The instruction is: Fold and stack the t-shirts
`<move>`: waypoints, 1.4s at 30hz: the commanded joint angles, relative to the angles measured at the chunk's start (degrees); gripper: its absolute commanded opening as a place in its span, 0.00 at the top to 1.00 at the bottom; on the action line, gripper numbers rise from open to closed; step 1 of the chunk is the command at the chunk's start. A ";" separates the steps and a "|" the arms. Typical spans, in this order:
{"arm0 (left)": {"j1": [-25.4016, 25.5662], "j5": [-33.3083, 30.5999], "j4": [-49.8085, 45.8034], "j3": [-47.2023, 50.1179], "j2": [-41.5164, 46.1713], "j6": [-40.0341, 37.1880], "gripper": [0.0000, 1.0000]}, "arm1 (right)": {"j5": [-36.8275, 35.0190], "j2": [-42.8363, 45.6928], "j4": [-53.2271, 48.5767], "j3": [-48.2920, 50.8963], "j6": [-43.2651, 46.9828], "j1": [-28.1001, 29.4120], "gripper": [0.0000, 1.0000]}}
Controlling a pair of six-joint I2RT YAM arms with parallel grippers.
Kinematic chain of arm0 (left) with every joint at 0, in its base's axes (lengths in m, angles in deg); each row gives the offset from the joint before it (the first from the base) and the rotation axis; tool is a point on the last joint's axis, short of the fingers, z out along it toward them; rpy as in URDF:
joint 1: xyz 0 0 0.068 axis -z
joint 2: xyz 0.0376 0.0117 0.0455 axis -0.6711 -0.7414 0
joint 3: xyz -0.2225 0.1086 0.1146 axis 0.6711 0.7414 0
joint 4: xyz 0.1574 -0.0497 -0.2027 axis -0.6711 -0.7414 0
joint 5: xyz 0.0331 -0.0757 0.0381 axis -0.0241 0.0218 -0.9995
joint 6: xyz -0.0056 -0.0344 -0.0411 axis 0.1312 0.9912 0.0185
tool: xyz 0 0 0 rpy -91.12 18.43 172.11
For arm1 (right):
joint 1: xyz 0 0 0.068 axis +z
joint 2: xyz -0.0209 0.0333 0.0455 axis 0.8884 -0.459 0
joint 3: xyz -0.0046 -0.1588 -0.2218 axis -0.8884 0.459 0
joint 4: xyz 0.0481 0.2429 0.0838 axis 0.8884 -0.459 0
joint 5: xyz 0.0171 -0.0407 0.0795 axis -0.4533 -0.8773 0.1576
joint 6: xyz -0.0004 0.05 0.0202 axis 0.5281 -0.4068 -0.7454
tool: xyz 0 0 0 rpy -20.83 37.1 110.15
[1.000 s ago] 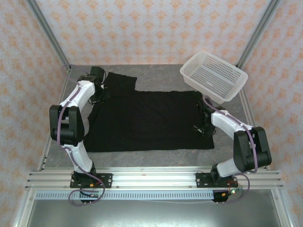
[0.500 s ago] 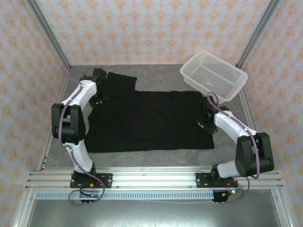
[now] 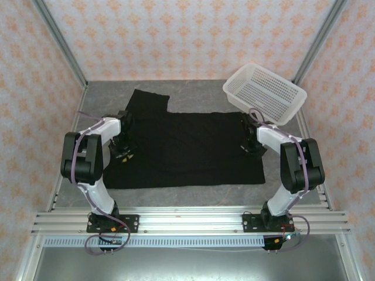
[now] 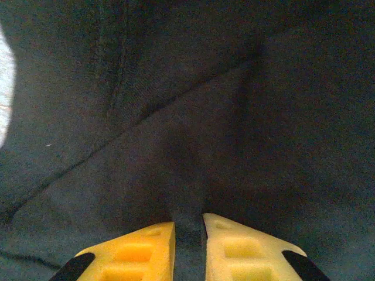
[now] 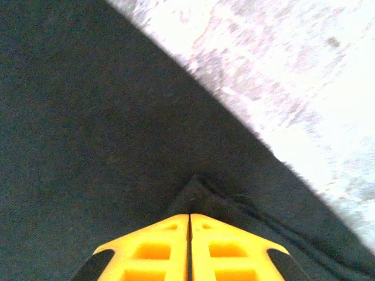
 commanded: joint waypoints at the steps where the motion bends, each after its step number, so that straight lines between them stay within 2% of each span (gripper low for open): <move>1: -2.71 -5.82 -0.18 1.39 -1.68 3.41 0.81 | -6.39 -0.73 -7.01 -0.93 0.50 -0.88 0.90; 10: -4.34 -9.77 -2.38 1.69 -1.02 2.59 0.80 | -0.78 -0.32 -4.05 0.30 2.92 -0.52 0.90; 13: -4.10 -11.48 -4.42 0.58 1.54 2.67 0.73 | -1.21 1.94 -5.48 -1.62 4.46 1.12 0.87; 16: -1.27 -13.95 -5.05 -3.48 8.16 1.52 0.62 | -2.06 6.07 -5.43 -2.92 6.22 4.17 0.80; 19: 3.41 -10.46 -2.12 -8.73 11.81 -2.56 0.62 | -1.03 9.05 -4.14 -3.26 8.08 6.55 0.73; 20: 5.23 -7.99 -0.72 -10.39 11.45 -4.34 0.62 | 0.92 9.76 -2.25 -2.94 9.25 6.84 0.68; 22: 8.79 -3.53 1.14 -13.65 8.75 -8.42 0.63 | 9.43 10.32 3.53 -1.76 11.96 7.05 0.58; 26: 16.04 -1.10 1.45 -19.17 0.83 -16.74 0.66 | 24.38 12.98 15.15 0.71 13.32 7.38 0.46; 29: 19.21 -3.92 -0.25 -22.28 -4.11 -19.65 0.67 | 25.50 13.53 15.18 -0.33 12.35 7.26 0.44; 33: 20.66 -6.29 -0.50 -22.40 -8.33 -20.61 0.66 | 25.74 13.95 15.35 -1.01 10.59 7.26 0.43; 42: 21.85 -10.11 1.42 -18.76 -10.88 -21.84 0.65 | 25.55 15.21 14.65 0.42 9.51 7.24 0.41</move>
